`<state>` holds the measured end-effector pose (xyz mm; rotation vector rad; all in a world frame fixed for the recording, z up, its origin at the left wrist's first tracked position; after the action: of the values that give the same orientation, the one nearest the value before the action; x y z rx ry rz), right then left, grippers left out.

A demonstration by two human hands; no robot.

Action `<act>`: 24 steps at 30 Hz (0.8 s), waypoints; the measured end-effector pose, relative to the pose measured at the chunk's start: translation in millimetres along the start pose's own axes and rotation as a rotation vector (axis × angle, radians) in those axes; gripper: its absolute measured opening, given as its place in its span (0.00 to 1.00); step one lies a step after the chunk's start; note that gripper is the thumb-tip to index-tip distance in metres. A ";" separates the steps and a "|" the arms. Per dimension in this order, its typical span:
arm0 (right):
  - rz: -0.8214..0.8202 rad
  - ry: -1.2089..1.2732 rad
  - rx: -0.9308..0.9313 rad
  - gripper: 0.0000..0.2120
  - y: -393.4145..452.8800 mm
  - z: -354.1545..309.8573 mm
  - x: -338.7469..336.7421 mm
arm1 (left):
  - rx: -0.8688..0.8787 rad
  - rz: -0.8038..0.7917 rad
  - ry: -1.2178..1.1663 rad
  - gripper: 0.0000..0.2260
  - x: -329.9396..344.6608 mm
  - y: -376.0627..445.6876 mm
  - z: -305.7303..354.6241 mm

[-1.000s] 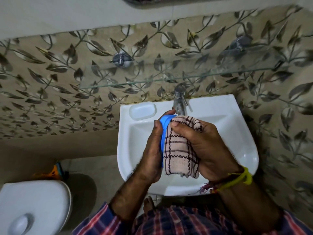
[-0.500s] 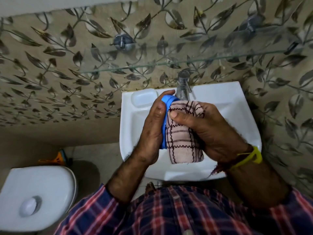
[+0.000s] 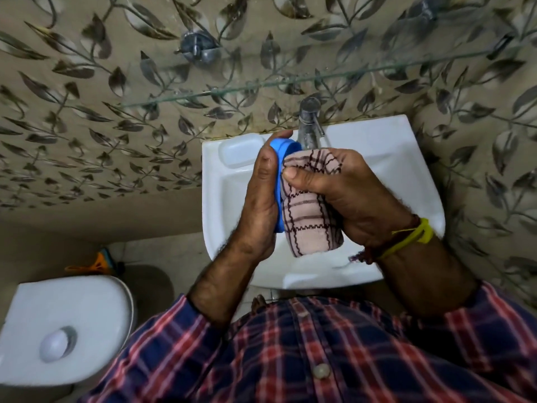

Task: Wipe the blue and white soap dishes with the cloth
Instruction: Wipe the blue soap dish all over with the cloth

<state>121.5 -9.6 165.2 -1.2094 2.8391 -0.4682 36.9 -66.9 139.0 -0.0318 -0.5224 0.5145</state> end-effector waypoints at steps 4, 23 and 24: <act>-0.049 -0.047 0.000 0.04 -6.7 4.7 -0.4 | -0.032 -0.026 -0.021 0.25 1.0 -3.3 -5.1; -0.055 -0.144 -0.019 0.04 -10.4 9.5 -2.1 | -0.063 0.000 -0.087 0.27 3.4 4.3 -8.5; -0.072 -0.171 -0.041 0.04 -10.9 8.6 -0.4 | -0.063 -0.004 -0.095 0.27 4.6 4.8 -6.9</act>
<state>130.6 -18.6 160.1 -1.2952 2.6815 -0.2936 41.4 -59.8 134.4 -0.0666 -0.6319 0.4975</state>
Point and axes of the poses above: each hand's wrist, its own y-axis towards the middle knuckle, its own x-axis out of the palm, z = x × y, the point moved 9 cm from there along y, towards the middle knuckle, and after that the axes turned 12 degrees about -y, right-handed, at the moved point
